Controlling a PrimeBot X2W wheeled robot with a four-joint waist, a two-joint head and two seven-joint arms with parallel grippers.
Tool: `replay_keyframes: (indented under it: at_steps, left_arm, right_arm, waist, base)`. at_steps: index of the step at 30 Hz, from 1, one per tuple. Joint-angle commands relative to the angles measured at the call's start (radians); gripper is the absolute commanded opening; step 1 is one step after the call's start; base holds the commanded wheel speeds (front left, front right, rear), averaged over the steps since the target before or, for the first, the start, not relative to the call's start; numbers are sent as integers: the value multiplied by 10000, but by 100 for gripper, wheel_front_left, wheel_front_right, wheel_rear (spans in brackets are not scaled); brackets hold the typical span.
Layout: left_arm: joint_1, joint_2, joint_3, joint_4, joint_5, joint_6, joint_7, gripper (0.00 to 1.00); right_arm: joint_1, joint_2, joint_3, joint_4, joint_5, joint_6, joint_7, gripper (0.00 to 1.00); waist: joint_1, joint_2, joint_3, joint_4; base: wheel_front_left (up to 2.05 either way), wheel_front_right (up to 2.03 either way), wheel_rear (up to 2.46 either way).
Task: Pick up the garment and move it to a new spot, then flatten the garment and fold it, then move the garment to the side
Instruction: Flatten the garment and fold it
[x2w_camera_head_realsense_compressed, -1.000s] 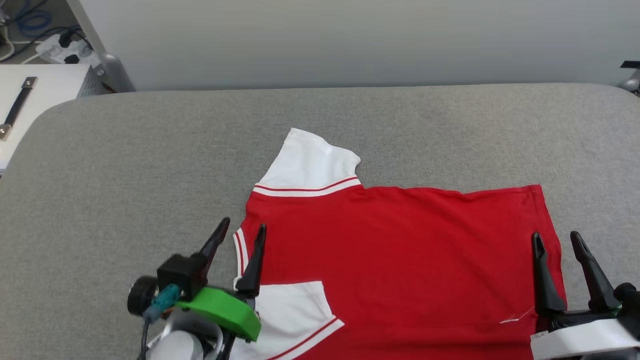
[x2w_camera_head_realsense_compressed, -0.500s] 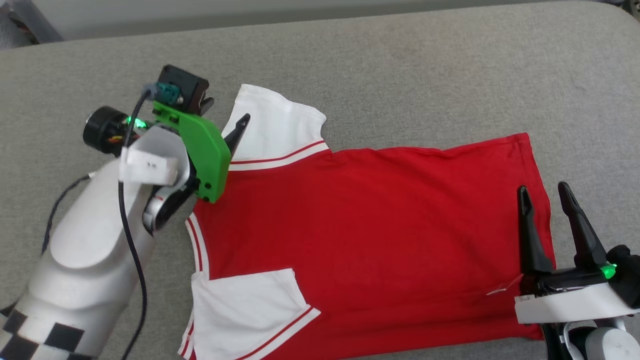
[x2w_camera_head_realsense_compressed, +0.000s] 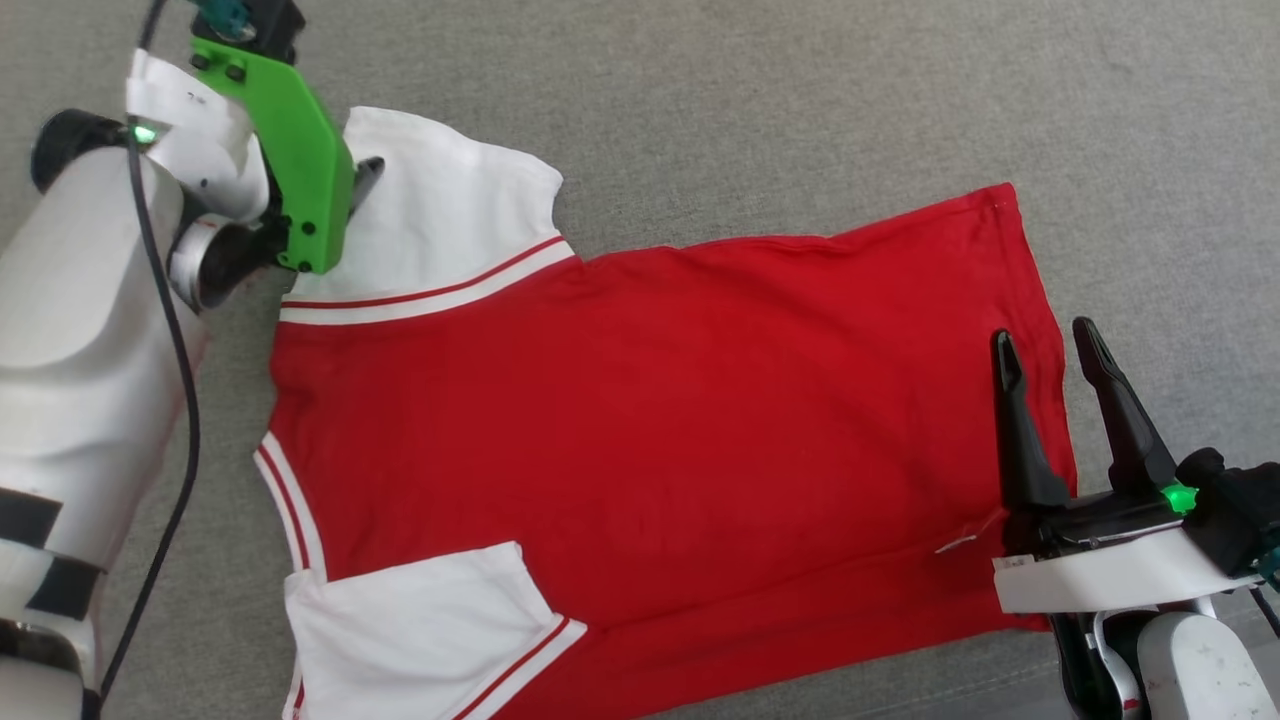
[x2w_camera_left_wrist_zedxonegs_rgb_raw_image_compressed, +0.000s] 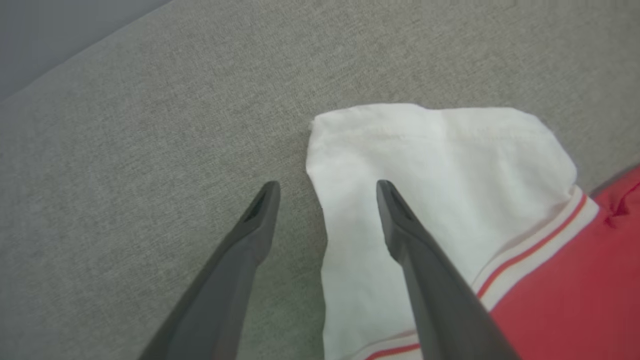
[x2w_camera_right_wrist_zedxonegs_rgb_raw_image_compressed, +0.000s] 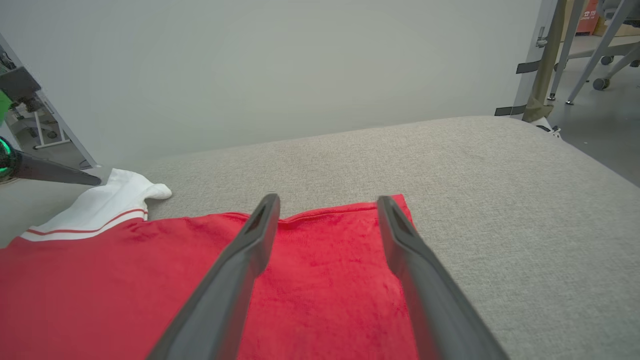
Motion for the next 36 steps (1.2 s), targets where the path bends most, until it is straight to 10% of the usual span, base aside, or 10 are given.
replay_keyframes:
  at_steps: [1, 11, 12, 14, 36]
  left_arm:
    - [-337, 24, 38, 258, -45, -28, -95, 100]
    - [-1044, -10, -466, 1877, -58, -28, 71, 100]
    - [-1021, -28, -615, 1894, -136, -28, 239, 45]
    - [-947, -62, -805, 1831, -410, -28, 471, 0]
    - [-613, -245, -1059, 1500, -1893, -28, -1989, 0]
  right_arm:
    - [-210, 22, 54, 4, 66, -7, -86, 100]
    - [-584, 141, 106, -160, 73, -7, -90, 100]
    - [-588, 153, 91, -162, 66, -7, -90, 100]
    - [-593, 173, 65, -151, 52, -7, -90, 100]
    - [-508, -974, -207, 405, -52, -7, 896, 100]
  waist:
    - [-1, 0, 379, -302]
    - [-1, 0, 894, -574]
    - [-1, 0, 906, -572]
    - [-1, 0, 915, -566]
    - [-1, 0, -780, 222]
  base:
    - [0, 0, 0]
    - [0, 0, 0]
    - [0, 0, 0]
    - [0, 0, 0]
    - [0, 0, 0]
